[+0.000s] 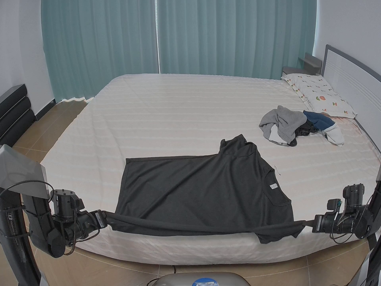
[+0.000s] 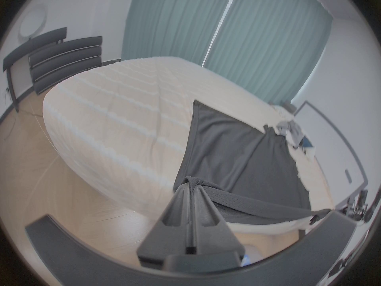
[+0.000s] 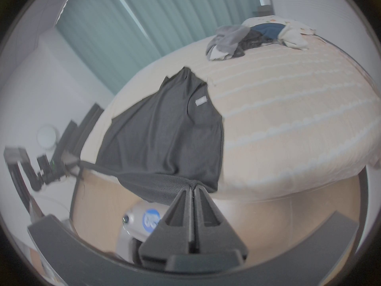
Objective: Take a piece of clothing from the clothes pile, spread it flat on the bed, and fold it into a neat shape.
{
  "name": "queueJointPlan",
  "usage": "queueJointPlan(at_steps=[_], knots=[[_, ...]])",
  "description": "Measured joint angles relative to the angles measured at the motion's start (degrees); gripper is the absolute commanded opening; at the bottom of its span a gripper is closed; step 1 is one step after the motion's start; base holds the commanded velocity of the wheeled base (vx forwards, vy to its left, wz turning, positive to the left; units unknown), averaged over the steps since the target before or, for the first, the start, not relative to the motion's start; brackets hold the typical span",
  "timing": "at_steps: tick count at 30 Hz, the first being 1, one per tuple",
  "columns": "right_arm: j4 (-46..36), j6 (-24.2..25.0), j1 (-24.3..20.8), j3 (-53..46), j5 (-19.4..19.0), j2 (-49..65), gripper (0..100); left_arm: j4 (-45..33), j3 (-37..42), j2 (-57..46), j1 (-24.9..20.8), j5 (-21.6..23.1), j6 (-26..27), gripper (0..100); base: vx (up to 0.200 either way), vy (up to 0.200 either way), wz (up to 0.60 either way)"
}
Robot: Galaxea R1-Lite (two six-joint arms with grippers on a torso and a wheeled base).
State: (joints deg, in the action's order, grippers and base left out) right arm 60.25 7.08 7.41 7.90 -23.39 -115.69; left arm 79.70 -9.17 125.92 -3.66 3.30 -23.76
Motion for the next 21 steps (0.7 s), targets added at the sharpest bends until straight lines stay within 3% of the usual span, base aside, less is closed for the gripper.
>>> queueJointPlan(at_steps=[3, 6, 12, 21], knots=[[3.3, 7.8, -0.8, 2.7, 0.7, 0.5, 0, 0.4, -2.5, -0.7, -0.1, -0.4, -4.2, 0, 0.0, 0.0, 0.0], [8.2, 12.1, -1.6, 4.9, 1.5, 0.7, 0, 0.6, -4.4, -1.5, -0.2, -0.6, -6.5, 0, 0.0, 0.0, 0.0], [14.4, 13.8, -3.5, 6.5, 2.1, -0.1, 0, 0.9, -6.8, -3.1, -0.3, -0.5, -8.1, 0, 0.0, 0.0, 0.0], [14.9, 14.3, -4.0, 6.6, 2.0, -0.6, 0, 1.0, -7.4, -3.7, -0.1, -0.3, -10.3, 0, 0.022, 0.0, 0.0]])
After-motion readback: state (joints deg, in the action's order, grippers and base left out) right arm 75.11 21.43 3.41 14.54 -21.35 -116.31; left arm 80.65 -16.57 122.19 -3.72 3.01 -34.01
